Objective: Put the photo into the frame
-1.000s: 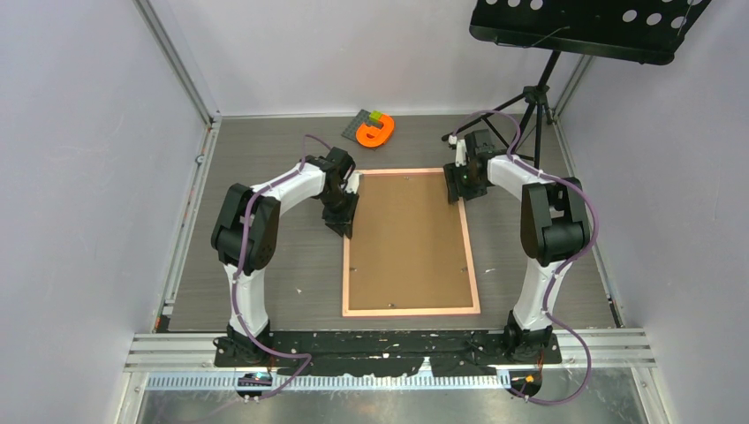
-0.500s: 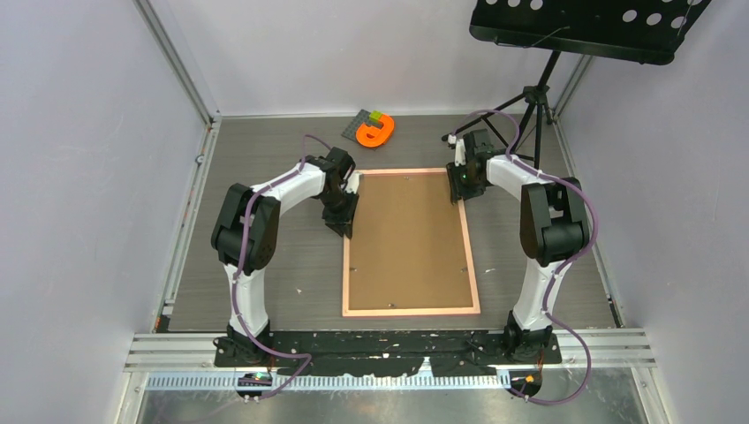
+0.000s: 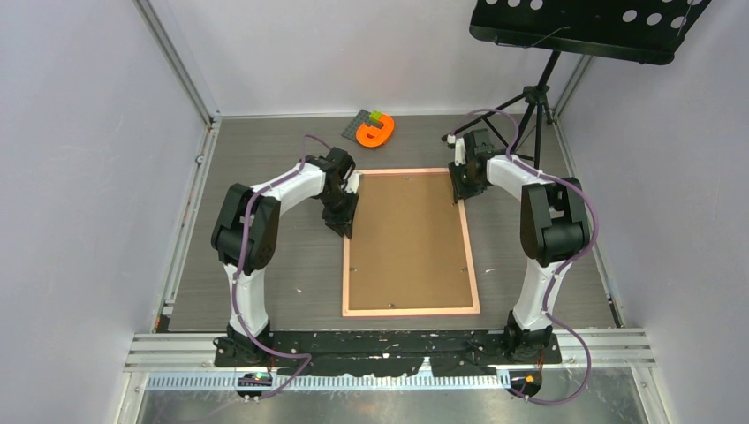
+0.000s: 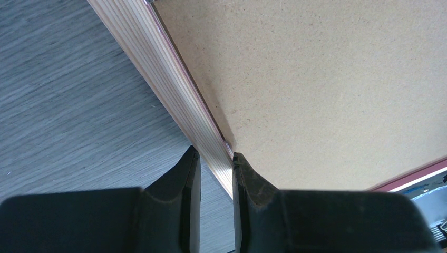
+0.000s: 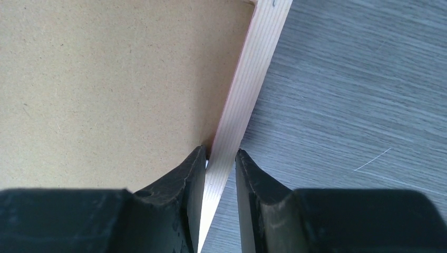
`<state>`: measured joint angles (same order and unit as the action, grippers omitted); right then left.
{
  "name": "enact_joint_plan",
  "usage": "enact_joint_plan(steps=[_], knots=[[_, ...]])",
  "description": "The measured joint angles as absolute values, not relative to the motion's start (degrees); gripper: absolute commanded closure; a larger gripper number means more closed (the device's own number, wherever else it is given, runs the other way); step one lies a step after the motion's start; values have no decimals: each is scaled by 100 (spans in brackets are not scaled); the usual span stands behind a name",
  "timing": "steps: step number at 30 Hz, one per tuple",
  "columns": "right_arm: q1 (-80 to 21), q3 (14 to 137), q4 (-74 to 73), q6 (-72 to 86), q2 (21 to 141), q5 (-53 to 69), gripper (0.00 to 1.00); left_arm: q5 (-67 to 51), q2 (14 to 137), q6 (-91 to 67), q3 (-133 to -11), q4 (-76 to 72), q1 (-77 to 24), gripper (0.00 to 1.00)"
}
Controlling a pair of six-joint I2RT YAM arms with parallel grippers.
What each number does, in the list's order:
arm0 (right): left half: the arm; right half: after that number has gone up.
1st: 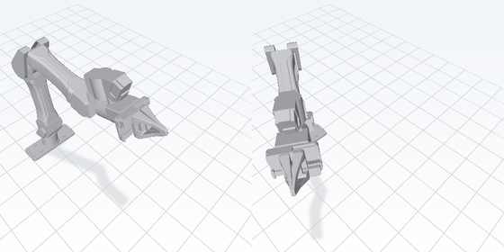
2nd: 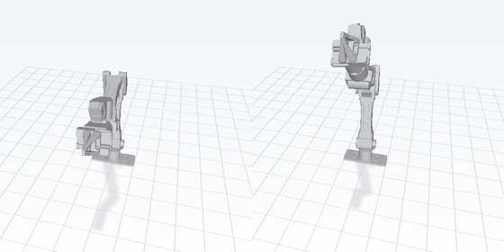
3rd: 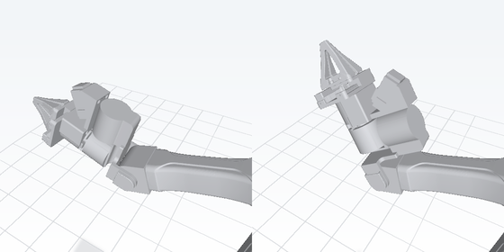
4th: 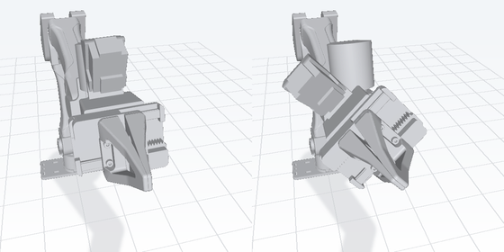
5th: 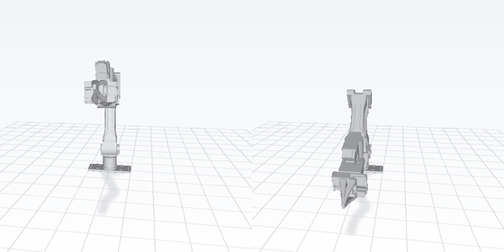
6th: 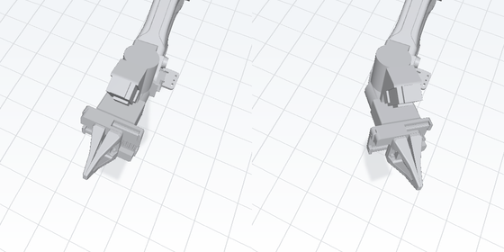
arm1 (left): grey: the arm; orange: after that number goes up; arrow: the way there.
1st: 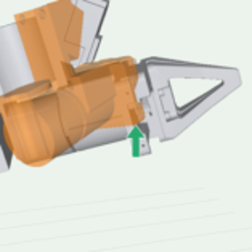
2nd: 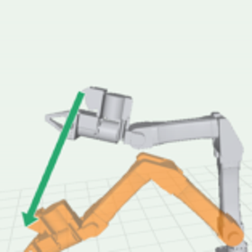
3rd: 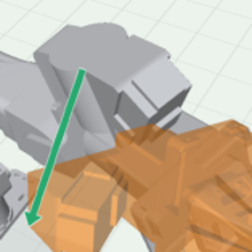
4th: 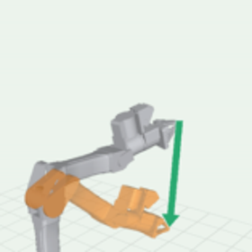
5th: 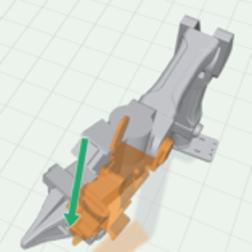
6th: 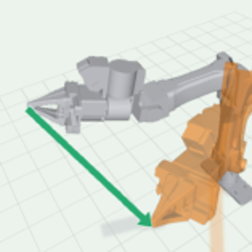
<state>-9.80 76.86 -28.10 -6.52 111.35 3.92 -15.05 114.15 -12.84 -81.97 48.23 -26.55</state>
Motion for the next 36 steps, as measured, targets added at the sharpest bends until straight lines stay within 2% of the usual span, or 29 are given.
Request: enact_joint_plan(steps=[12,30,36], knots=[[-976,7655,-2773,-1188,11113,574,56,-1509,11443,-1282,-8235,4856,-2650,100],[-963,7719,-3044,-2161,11113,816,54,-1553,11465,-1280,-8259,4873,-2652,100],[-952,7767,-3229,-2276,11115,847,48,-1570,11472,-1267,-8261,4871,-2650,100]])
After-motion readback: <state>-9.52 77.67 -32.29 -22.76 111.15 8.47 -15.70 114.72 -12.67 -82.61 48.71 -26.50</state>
